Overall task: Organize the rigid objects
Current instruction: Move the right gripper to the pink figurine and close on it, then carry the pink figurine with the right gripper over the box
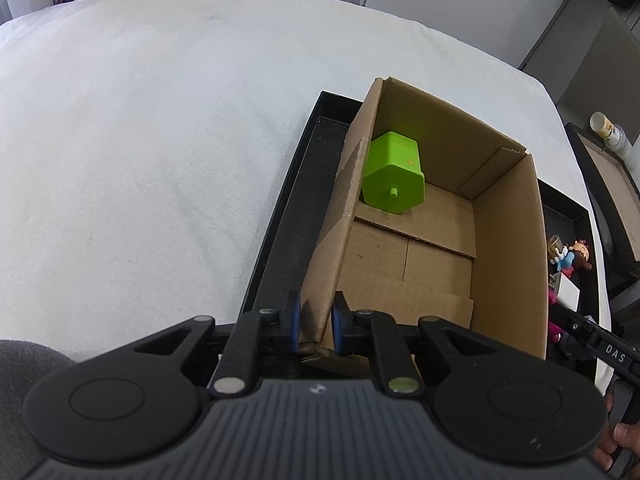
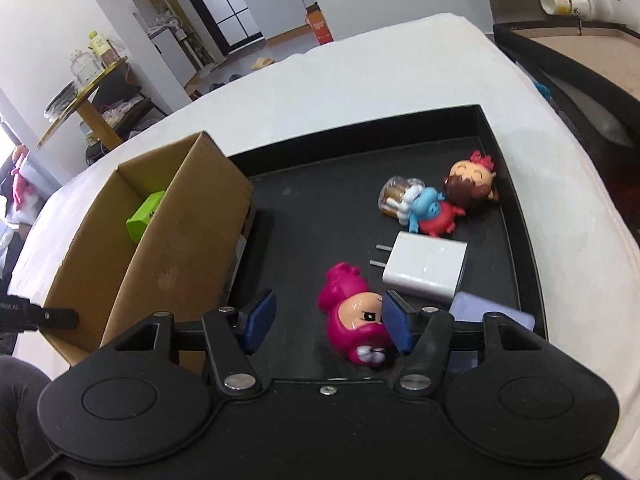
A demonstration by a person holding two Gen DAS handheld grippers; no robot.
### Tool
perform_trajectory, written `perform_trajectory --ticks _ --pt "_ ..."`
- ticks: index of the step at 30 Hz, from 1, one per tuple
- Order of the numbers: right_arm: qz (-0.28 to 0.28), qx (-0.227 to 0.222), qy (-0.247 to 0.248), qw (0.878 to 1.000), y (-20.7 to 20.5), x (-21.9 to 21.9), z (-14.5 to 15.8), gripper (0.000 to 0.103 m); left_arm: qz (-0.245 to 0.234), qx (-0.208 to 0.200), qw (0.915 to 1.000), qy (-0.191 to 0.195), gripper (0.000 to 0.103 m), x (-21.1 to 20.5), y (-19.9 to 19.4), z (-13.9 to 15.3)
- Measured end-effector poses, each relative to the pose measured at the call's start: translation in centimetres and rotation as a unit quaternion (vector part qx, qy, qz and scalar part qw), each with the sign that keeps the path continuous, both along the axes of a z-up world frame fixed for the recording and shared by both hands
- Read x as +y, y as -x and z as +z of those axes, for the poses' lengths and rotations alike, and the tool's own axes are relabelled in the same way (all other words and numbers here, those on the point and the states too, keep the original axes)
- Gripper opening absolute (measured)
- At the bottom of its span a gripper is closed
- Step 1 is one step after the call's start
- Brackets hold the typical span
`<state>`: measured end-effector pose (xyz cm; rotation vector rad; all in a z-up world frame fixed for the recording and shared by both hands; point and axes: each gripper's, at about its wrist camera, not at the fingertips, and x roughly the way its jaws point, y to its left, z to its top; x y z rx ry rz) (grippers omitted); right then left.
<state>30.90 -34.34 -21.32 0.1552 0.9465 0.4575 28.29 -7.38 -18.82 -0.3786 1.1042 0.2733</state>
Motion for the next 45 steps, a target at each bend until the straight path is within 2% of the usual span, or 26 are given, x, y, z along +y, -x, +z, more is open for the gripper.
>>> perform_trajectory --ticks 4,13,14,15,16,20,33,45 --pt "0.000 0.015 -0.001 1.000 0.2 0.2 -0.7 0.058 0.003 0.002 1.0000 -0.003 0.015 0.8 0.5 0.1" --pt "0.000 0.000 0.019 1.000 0.0 1.1 -0.8 0.058 0.004 0.004 1.0000 -0.006 0.014 1.8 1.1 0.2" --pt "0.001 0.000 0.025 1.000 -0.1 1.3 -0.8 0.053 0.003 0.004 1.0000 -0.006 0.014 2.0 1.2 0.2" --pt "0.004 0.000 0.038 0.999 -0.1 1.6 -0.9 0.043 0.004 0.004 1.0000 -0.006 0.014 2.3 1.4 0.2" --pt "0.006 0.002 0.054 0.998 -0.1 2.0 -0.9 0.038 0.004 0.004 1.0000 -0.006 0.015 2.3 1.4 0.2" --pt "0.015 0.008 0.082 0.997 0.1 2.8 -0.6 0.038 0.004 0.004 1.0000 -0.005 0.015 2.7 1.5 0.2" --pt "0.016 -0.002 0.079 0.997 1.6 4.2 3.5 0.037 0.010 -0.015 0.9998 0.010 0.014 5.4 4.2 1.1" --pt "-0.001 -0.030 0.080 0.996 1.9 6.7 8.0 0.037 0.004 -0.019 0.9997 0.012 0.013 5.5 5.6 2.4"
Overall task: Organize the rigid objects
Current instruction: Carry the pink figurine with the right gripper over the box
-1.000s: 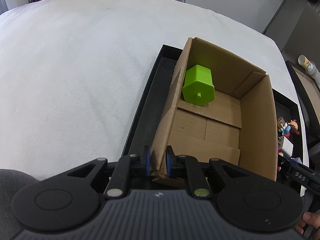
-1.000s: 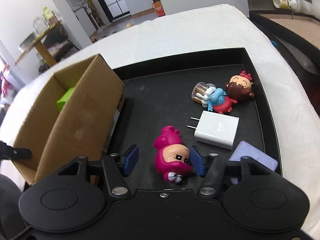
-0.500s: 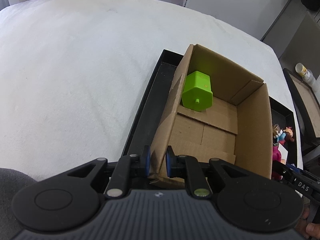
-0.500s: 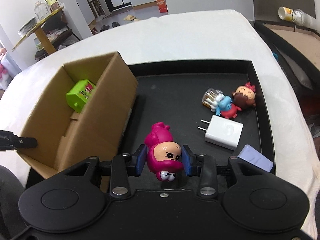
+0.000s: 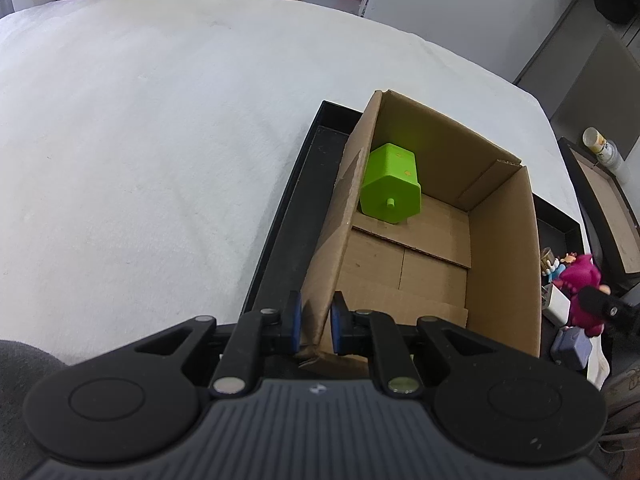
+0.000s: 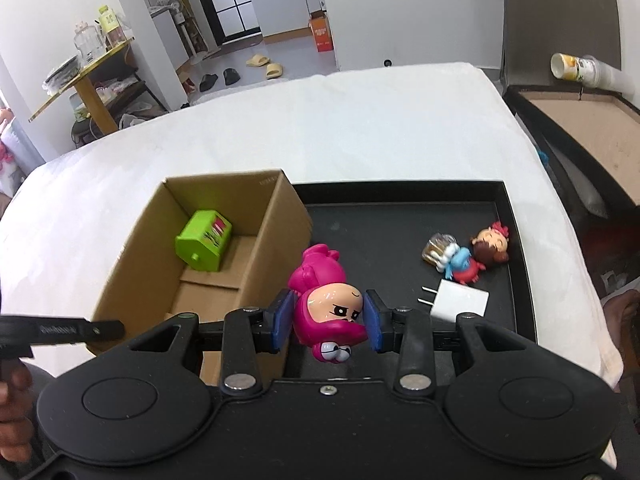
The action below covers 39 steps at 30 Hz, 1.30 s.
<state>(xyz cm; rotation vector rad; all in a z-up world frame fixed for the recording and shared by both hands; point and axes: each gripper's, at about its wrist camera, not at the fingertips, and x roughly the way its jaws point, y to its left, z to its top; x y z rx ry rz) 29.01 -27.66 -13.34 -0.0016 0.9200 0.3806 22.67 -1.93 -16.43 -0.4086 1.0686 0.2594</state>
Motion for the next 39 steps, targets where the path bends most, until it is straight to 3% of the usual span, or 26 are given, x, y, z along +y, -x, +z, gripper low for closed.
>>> perform_trajectory --ticks 20,39 --pt "0.009 -0.011 -0.004 1.000 -0.1 4.3 2.1 0.038 -0.009 0.005 0.9999 0.010 0.013 -0.4 -2.0 -0.5" --pt "0.044 -0.018 0.023 0.999 -1.8 8.8 0.7 0.038 -0.012 0.001 0.9996 0.027 0.014 0.2 -1.8 -0.6"
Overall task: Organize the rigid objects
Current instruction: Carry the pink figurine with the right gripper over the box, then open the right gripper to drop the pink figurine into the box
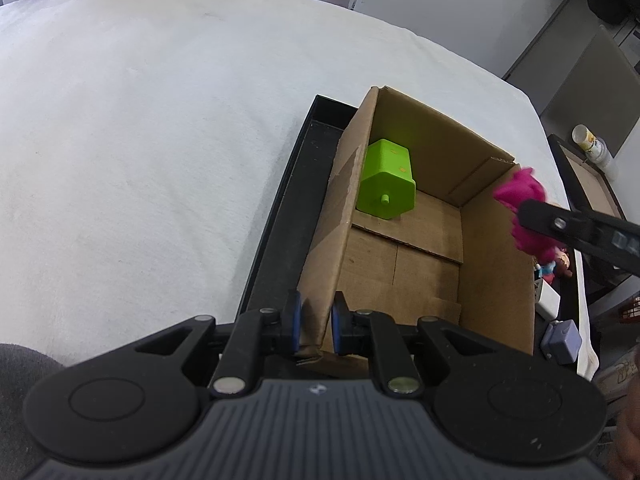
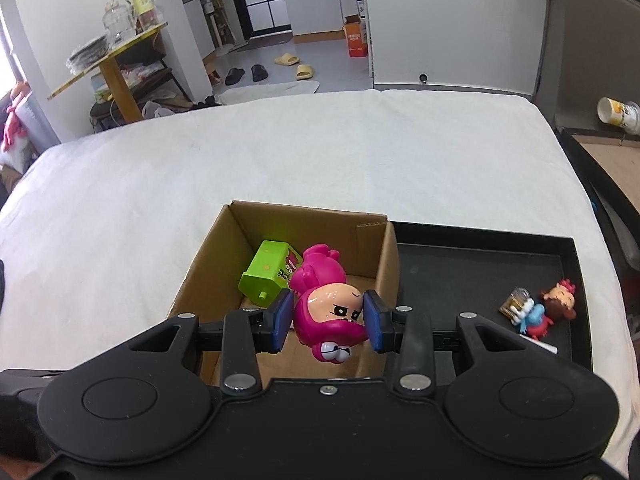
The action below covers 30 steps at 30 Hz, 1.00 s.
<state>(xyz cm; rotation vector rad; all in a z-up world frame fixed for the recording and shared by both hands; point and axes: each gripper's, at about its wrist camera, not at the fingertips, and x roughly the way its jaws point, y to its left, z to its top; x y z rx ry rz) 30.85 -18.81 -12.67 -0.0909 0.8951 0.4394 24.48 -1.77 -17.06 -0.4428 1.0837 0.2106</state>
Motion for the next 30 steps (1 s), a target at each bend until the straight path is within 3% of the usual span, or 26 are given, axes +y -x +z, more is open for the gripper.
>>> perform_trajectory --ticks 11,14,30 --pt "0.020 -0.012 0.033 0.999 -2.4 2.6 -1.1 0.038 0.002 0.002 0.9996 0.027 0.014 0.2 0.0 -0.3" --pt "0.018 -0.015 0.043 0.999 -2.6 2.9 -1.3 0.049 0.004 0.002 0.9995 0.031 0.014 0.2 0.0 -0.4" --pt "-0.008 -0.006 0.010 1.000 -0.6 -0.7 0.9 0.057 0.002 -0.004 0.9997 0.023 0.014 0.1 0.3 -0.4"
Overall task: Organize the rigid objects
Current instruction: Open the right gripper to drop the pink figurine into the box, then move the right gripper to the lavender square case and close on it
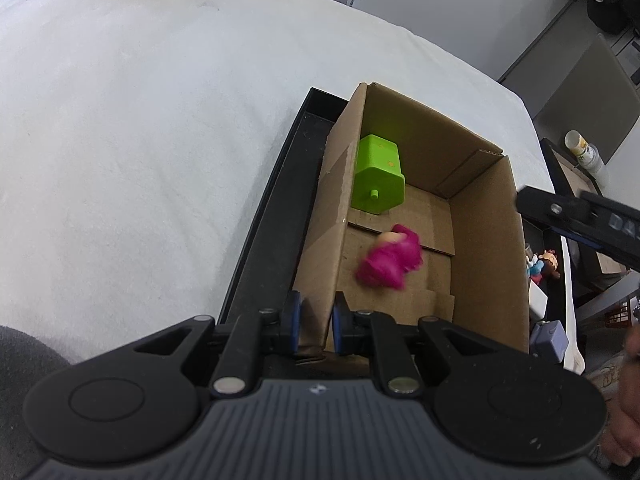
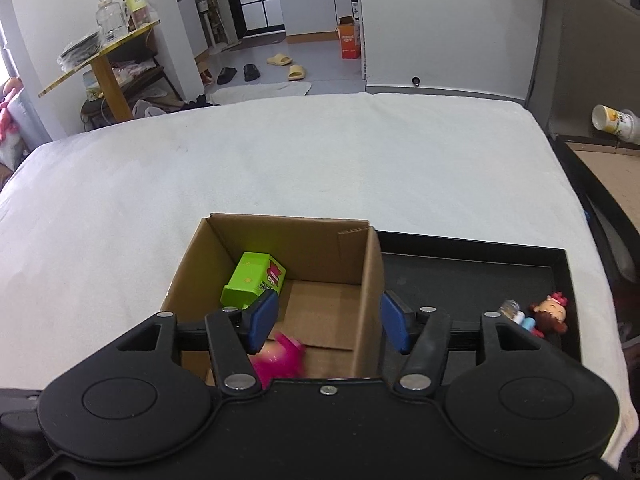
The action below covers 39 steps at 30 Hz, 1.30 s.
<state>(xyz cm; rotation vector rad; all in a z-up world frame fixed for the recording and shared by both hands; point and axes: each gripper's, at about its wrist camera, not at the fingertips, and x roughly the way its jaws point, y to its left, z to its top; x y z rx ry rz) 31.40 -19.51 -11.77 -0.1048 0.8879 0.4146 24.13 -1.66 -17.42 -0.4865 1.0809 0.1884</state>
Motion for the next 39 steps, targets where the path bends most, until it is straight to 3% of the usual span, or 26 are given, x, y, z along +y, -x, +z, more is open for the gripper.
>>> perform_trajectory --ticks 10,14,27,39 --pt "-0.016 -0.001 -0.010 1.000 0.7 -1.9 0.8 0.065 0.000 -0.001 1.0000 -0.007 0.014 -0.3 0.1 0.1" --pt "-0.025 -0.006 -0.015 1.000 1.4 -2.9 1.3 0.076 0.000 -0.001 1.0000 -0.008 0.014 -0.2 0.1 0.1" --pt "-0.083 -0.002 -0.003 0.997 2.9 -8.0 0.5 0.078 0.002 -0.001 0.9999 -0.013 0.014 -0.4 0.1 0.2" --pt "-0.160 0.012 0.003 0.987 5.0 -12.3 -2.4 0.079 0.001 -0.001 0.9999 -0.013 0.014 -0.4 0.1 0.2"
